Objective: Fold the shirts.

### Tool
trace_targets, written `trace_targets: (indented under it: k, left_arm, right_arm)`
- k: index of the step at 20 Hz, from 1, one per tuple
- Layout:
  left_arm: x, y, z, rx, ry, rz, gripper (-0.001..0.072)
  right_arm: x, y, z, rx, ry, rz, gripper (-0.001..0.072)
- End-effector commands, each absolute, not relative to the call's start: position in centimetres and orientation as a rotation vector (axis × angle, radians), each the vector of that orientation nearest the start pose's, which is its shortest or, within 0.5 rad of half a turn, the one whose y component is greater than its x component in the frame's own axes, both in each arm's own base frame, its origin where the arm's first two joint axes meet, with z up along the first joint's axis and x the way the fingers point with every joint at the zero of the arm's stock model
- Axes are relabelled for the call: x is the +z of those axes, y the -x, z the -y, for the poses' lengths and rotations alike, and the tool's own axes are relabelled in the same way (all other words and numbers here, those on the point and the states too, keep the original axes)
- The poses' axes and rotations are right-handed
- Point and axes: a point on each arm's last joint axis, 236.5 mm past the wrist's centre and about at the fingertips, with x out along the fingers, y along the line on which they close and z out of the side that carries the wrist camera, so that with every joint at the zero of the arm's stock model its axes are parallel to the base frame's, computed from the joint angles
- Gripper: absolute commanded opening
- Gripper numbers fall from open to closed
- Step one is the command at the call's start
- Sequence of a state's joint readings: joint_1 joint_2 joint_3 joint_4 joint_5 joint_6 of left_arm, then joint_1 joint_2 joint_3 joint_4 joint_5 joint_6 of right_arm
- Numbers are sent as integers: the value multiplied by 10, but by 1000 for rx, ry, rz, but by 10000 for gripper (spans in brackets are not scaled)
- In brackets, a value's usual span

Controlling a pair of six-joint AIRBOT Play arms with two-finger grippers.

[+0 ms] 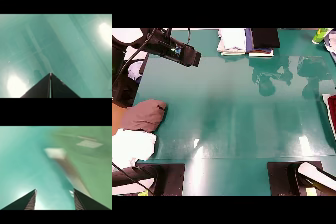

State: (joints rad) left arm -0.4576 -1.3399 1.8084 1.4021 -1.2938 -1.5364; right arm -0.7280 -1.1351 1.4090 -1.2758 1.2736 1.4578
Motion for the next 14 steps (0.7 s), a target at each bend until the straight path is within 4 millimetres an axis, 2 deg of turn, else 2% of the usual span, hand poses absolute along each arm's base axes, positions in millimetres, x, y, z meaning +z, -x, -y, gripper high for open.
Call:
trace_targets:
  k: [1, 4, 5, 7, 8, 9, 11, 14]
  left_arm:
    - [228, -398, 237, -575, -114, -821, 31]
    - [228, -398, 237, -573, -115, -819, 31]
    - [229, -399, 237, -573, -113, -813, 31]
    - [230, -400, 238, -574, -110, -805, 31]
    - [230, -400, 238, -574, -110, -805, 31]
    - [230, -400, 238, -574, -110, -805, 31]
    - [230, -400, 238, -574, -110, -805, 31]
    - [230, -400, 238, -574, -110, -805, 31]
  right_arm:
    - [171, -400, 58, 10, -359, -896, 530]
    - [155, -407, -60, 275, -224, -975, 526]
    - [151, -405, -90, 342, -191, -990, 514]
    - [141, -397, -141, 452, -133, -1022, 344]
    - [136, -391, -160, 496, -108, -1037, 219]
    - [133, -386, -175, 529, -88, -1050, 42]
    - [128, -379, -194, 572, -64, -1063, 22]
    - [129, -374, -201, 591, -54, -1065, 22]
